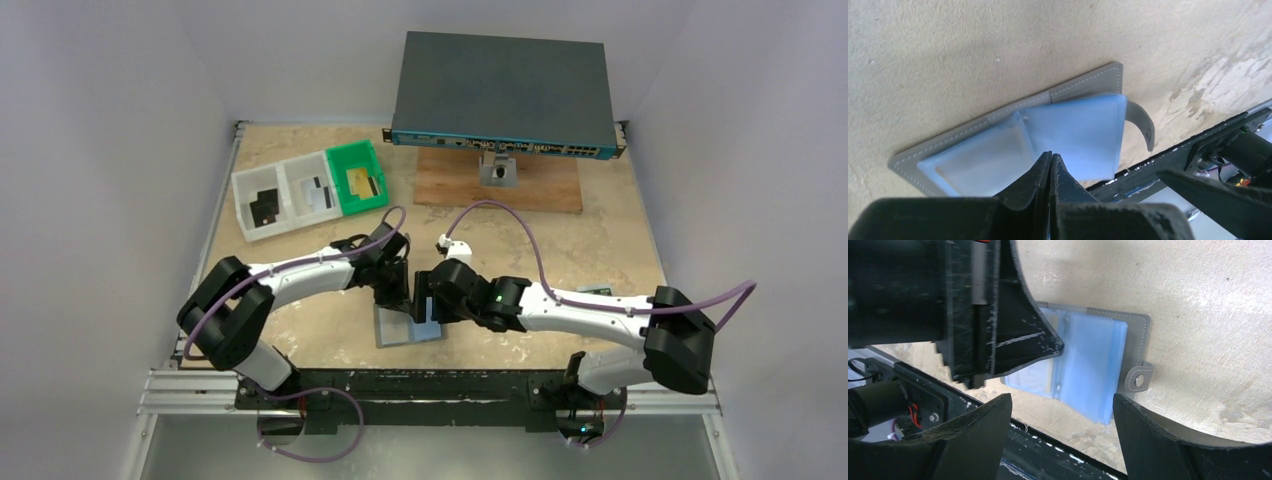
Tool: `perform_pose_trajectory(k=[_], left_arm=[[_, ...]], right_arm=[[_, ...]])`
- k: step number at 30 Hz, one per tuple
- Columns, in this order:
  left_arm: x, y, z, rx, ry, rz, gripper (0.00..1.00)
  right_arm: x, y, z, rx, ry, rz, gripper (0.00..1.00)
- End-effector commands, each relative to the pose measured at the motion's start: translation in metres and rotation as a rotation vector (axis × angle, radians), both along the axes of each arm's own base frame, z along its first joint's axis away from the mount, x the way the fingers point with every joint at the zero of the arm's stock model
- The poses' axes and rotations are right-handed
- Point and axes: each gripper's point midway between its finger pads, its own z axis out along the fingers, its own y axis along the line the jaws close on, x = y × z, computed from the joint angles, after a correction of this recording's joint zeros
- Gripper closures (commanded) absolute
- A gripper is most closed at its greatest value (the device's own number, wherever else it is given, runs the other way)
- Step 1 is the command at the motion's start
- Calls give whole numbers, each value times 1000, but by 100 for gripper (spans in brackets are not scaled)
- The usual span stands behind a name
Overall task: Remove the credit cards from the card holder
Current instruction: Remove the credit card from the card holder.
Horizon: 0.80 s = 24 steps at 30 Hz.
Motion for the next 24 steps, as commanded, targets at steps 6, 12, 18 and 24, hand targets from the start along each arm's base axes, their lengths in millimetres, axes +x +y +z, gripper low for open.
perform_pose_trajectory(k=[6,12,18,24], left_arm=[[10,14,33,-21,-91,18,100],[17,51,38,0,-119,91,100],[19,78,36,30,-125,131,100],[15,90,30,50,-116,164,100]], right_arm=[[11,28,16,10,-40,41,27],[9,45,13,-12,-37,81,28],[4,65,11,-38,-35,128,28],[-1,82,-14,-98,4,175,29]])
